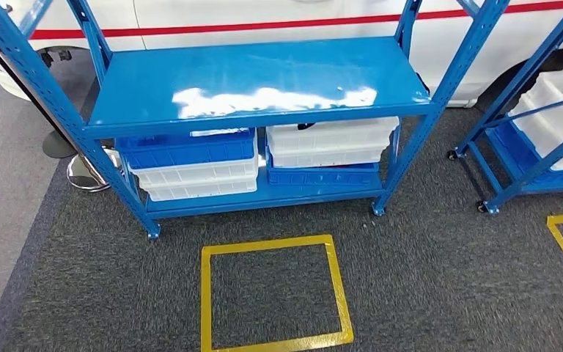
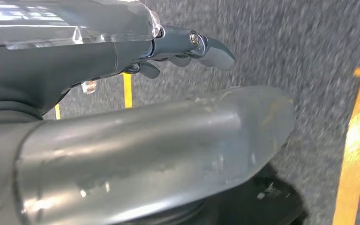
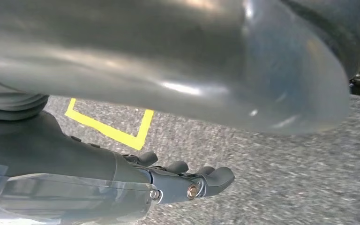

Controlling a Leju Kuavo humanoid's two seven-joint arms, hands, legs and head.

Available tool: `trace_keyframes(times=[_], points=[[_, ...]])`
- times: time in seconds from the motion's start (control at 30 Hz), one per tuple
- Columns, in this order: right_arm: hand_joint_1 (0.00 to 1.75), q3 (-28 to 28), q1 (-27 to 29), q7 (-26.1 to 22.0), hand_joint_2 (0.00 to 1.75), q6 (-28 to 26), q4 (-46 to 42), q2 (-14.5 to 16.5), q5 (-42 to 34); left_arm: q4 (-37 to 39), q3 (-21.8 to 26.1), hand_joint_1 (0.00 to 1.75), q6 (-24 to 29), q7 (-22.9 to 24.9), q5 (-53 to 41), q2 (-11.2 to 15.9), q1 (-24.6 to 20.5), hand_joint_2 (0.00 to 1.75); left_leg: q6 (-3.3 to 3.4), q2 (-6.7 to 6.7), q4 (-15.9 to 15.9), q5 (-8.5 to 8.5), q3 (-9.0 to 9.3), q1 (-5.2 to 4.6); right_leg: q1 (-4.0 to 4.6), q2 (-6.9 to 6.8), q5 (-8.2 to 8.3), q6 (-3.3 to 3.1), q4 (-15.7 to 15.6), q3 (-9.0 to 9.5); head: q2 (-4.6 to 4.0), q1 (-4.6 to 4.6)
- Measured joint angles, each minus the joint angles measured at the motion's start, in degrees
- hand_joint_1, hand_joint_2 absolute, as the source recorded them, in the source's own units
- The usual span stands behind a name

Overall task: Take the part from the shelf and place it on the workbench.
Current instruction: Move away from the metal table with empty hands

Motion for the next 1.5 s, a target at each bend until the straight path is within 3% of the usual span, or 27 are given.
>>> trace_keyframes(times=[0.1, 0.13, 0.17, 0.23, 0.27, 0.3, 0.37, 0.47, 0.53, 0.6, 0.63, 0.67, 0.73, 0.8, 0.83, 0.93, 1.0, 1.03, 1.1, 1.13, 1.17, 1.2, 1.27, 1.33, 1.47, 1.5], points=[[0.00, 0.02, 0.04, -0.03, 0.00, 0.00, 0.00, 0.00, 0.00, 0.00, 0.00, 0.00, -0.04, 0.01, -0.01, 0.02, -0.11, 0.00, 0.71, 0.01, -0.21, -0.75, 0.83, -0.24, -0.03, 0.02, -3.52, 0.37, 11.01, -6.97, 0.00, 0.18], [0.00, 0.02, 0.07, -0.03, 0.00, 0.00, 0.00, 0.00, 0.00, 0.00, 0.00, 0.00, -0.05, 0.01, -0.01, 0.02, -0.08, 0.00, 0.75, -0.07, -0.21, -1.09, 1.21, -0.33, -0.03, 0.02, -3.13, 0.38, 12.80, -8.66, 0.00, 0.19], [0.00, 0.02, 0.11, -0.03, 0.00, 0.02, 0.00, 0.00, 0.00, 0.00, 0.00, 0.00, -0.06, 0.02, -0.02, 0.01, -0.03, 0.00, 0.72, -0.18, -0.21, -1.49, 1.73, -0.40, 0.00, 0.02, -1.46, 0.28, 12.43, -9.34, 0.00, 0.21], [0.00, 0.02, 0.24, -0.03, 0.00, 0.14, 0.00, 0.00, 0.00, 0.00, 0.00, 0.00, -0.07, 0.02, -0.09, -0.01, 0.03, 0.00, 0.51, -0.40, -0.23, -2.41, 2.93, -0.48, 0.15, 0.02, 4.15, -0.26, 6.09, -7.86, 0.00, 0.31], [0.00, 0.02, 0.29, -0.03, 0.00, 0.20, 0.02, -0.01, -0.01, 0.00, 0.00, 0.00, -0.07, 0.02, -0.13, -0.02, 0.00, 0.00, 0.28, -0.44, -0.17, -2.91, 3.38, -0.62, 0.37, 0.02, 6.26, -0.64, 2.63, -6.71, -0.01, 0.32], [0.00, 0.03, 0.29, -0.04, 0.00, 0.23, 0.04, -0.01, -0.01, 0.00, 0.00, 0.00, -0.07, 0.04, -0.16, -0.04, -0.04, 0.00, 0.00, -0.47, -0.11, -3.31, 3.59, -0.72, 0.53, 0.02, 7.26, -0.98, -0.01, -5.76, -0.01, 0.34], [0.00, 0.04, 0.19, -0.06, 0.00, 0.25, 0.05, -0.01, -0.03, 0.00, 0.00, 0.00, -0.07, 0.13, -0.20, -0.07, -0.11, 0.00, -0.55, -0.45, -0.25, -3.76, 3.73, -0.86, 0.85, 0.07, 6.93, -1.46, -1.76, -5.11, -0.01, 0.30], [0.00, 0.04, 0.26, -0.09, 0.00, 0.36, 0.03, 0.14, -0.07, 0.00, -0.01, 0.00, -0.05, 0.20, -0.32, -0.05, -0.22, 0.00, -1.43, -0.37, 0.25, -4.69, 4.05, -0.90, 0.36, 0.08, 6.55, -2.08, -2.97, -4.14, 0.00, 0.23], [0.00, 0.04, 0.35, -0.13, 0.00, 0.52, 0.02, 0.22, -0.08, 0.00, -0.04, 0.00, -0.03, 0.21, -0.41, -0.04, -0.25, 0.00, -2.00, -0.33, 5.51, -7.18, 1.59, -0.70, 0.09, -0.10, 6.26, -2.57, -3.57, -3.17, 0.00, 0.16], [0.00, 0.04, 0.30, -0.14, 0.00, 0.66, 0.02, 0.22, -0.09, 0.00, -0.10, 0.00, -0.04, 0.22, -0.45, -0.04, -0.17, 0.00, -2.42, -0.32, 13.46, -9.77, -3.17, -0.42, 0.08, -0.15, 5.70, -2.87, -3.63, -2.49, 0.00, 0.12], [0.00, 0.04, 0.28, -0.14, 0.00, 0.70, 0.02, 0.22, -0.09, 0.00, -0.11, 0.00, -0.05, 0.24, -0.45, -0.04, -0.09, 0.00, -2.58, -0.32, 15.82, -9.77, -4.98, -0.28, 0.07, -0.10, 5.37, -2.89, -3.63, -2.09, 0.00, 0.10], [0.00, 0.04, 0.27, -0.14, 0.00, 0.75, 0.02, 0.22, -0.09, 0.00, -0.13, 0.00, -0.07, 0.27, -0.46, -0.04, -0.02, 0.00, -2.68, -0.31, 16.02, -8.52, -5.80, -0.14, 0.05, -0.04, 5.02, -2.83, -3.63, -1.61, 0.00, 0.11], [0.00, 0.04, 0.29, -0.15, 0.00, 0.83, 0.02, 0.22, -0.09, 0.00, -0.15, 0.00, -0.08, 0.34, -0.51, -0.03, 0.06, 0.00, -2.70, -0.27, 10.13, -3.23, -4.36, 0.08, 0.00, 0.05, 4.23, -2.54, -3.63, -0.43, 0.00, 0.11], [0.00, 0.04, 0.30, -0.20, 0.00, 0.89, 0.03, 0.22, -0.11, 0.00, -0.19, 0.00, -0.08, 0.37, -0.56, -0.02, 0.04, 0.00, -2.31, -0.20, 3.37, 0.28, -1.94, 0.01, 0.12, 0.11, 3.45, -1.97, -3.51, 0.31, -0.01, 0.09], [0.00, 0.04, 0.27, -0.23, 0.00, 0.87, 0.03, 0.22, -0.12, 0.00, -0.20, 0.00, -0.08, 0.37, -0.58, -0.02, -0.01, 0.00, -2.01, -0.19, 1.66, 0.71, -1.33, -0.11, 0.18, 0.13, 3.19, -1.63, -3.47, 0.40, -0.01, 0.14], [0.00, 0.04, 0.05, -0.37, 0.00, 0.78, 0.02, 0.21, -0.16, 0.00, -0.23, 0.00, -0.06, 0.35, -0.61, -0.03, -0.04, 0.00, -0.90, -0.25, 0.53, 0.47, -0.84, -0.21, 0.17, 0.09, 2.87, -0.65, -3.73, 0.71, -0.01, 0.23], [0.00, 0.04, -0.05, -0.46, 0.00, 0.73, 0.01, 0.19, -0.20, 0.00, -0.24, 0.00, 0.06, 0.28, -0.63, -0.03, -0.05, 0.00, -0.12, -0.25, -0.27, 0.63, -0.20, 0.02, 0.13, 0.08, 1.52, -0.19, -1.76, 0.10, 0.00, 0.45], [0.00, 0.04, -0.07, -0.48, 0.00, 0.63, 0.00, 0.18, -0.22, 0.00, -0.24, 0.00, 0.17, 0.22, -0.69, -0.03, -0.10, 0.00, 0.19, -0.21, -0.55, 0.65, 0.06, 0.05, 0.06, 0.09, 0.07, -0.03, 1.04, -1.33, 0.00, 0.58], [0.00, 0.04, -0.09, -0.44, 0.00, 0.26, 0.00, 0.17, -0.26, 0.00, -0.26, 0.00, 0.44, 0.14, -0.85, -0.02, -0.21, 0.00, 0.60, -0.18, -0.66, 0.42, 0.23, -0.08, 0.04, 0.10, -3.05, 0.22, 8.75, -5.85, 0.00, 0.82], [0.00, 0.04, -0.08, -0.40, 0.00, 0.08, 0.00, 0.17, -0.26, 0.00, -0.28, 0.00, 0.58, 0.14, -0.93, -0.02, -0.21, 0.00, 0.69, -0.19, -0.65, 0.28, 0.33, -0.13, 0.04, 0.09, -3.53, 0.29, 11.50, -7.74, 0.00, 0.85], [0.00, 0.04, -0.07, -0.38, 0.00, -0.04, 0.00, 0.17, -0.26, 0.00, -0.31, 0.00, 0.72, 0.15, -0.97, -0.03, -0.19, 0.00, 0.71, -0.24, -0.64, 0.10, 0.52, -0.16, 0.04, 0.09, -2.84, 0.31, 12.32, -8.70, 0.00, 0.90], [0.00, 0.04, -0.05, -0.37, 0.00, -0.09, 0.00, 0.17, -0.26, 0.00, -0.32, 0.00, 0.82, 0.16, -1.00, -0.03, -0.17, 0.00, 0.65, -0.31, -0.64, -0.10, 0.83, -0.17, 0.04, 0.09, -0.97, 0.23, 10.82, -8.47, 0.00, 0.92], [0.00, 0.04, -0.02, -0.38, 0.00, -0.15, 0.01, 0.14, -0.27, 0.00, -0.33, 0.00, 1.01, 0.15, -0.99, -0.04, -0.14, 0.00, 0.34, -0.42, -0.64, -0.60, 1.49, -0.19, 0.10, 0.09, 3.91, -0.23, 3.38, -5.59, -0.01, 0.97], [0.00, 0.03, -0.08, -0.46, 0.00, -0.25, 0.01, 0.10, -0.34, 0.00, -0.34, 0.00, 1.16, 0.09, -0.97, -0.05, -0.21, 0.00, -0.24, -0.44, -0.50, -1.14, 1.75, -0.39, 0.33, 0.13, 6.21, -0.74, -2.36, -3.27, -0.01, 0.96], [0.00, 0.02, -0.05, -0.55, 1.75, -0.78, 0.00, 0.22, -0.69, 0.00, -0.40, 0.00, 1.57, 0.14, -0.97, -0.07, -0.26, 1.75, 0.16, -0.32, -0.52, -1.64, 2.01, -0.71, 0.41, 0.32, 6.11, -0.78, -3.61, -2.76, 0.00, 0.88], [0.00, 0.02, -0.03, -0.50, 1.75, -1.00, 0.00, 0.22, -0.76, 0.00, -0.44, 0.00, 1.86, 0.31, -1.04, -0.07, -0.25, 1.75, 0.03, -0.33, -0.64, -1.58, 2.11, -0.67, 0.47, 0.32, 6.05, -0.91, -3.60, -2.72, 0.00, 0.88]])
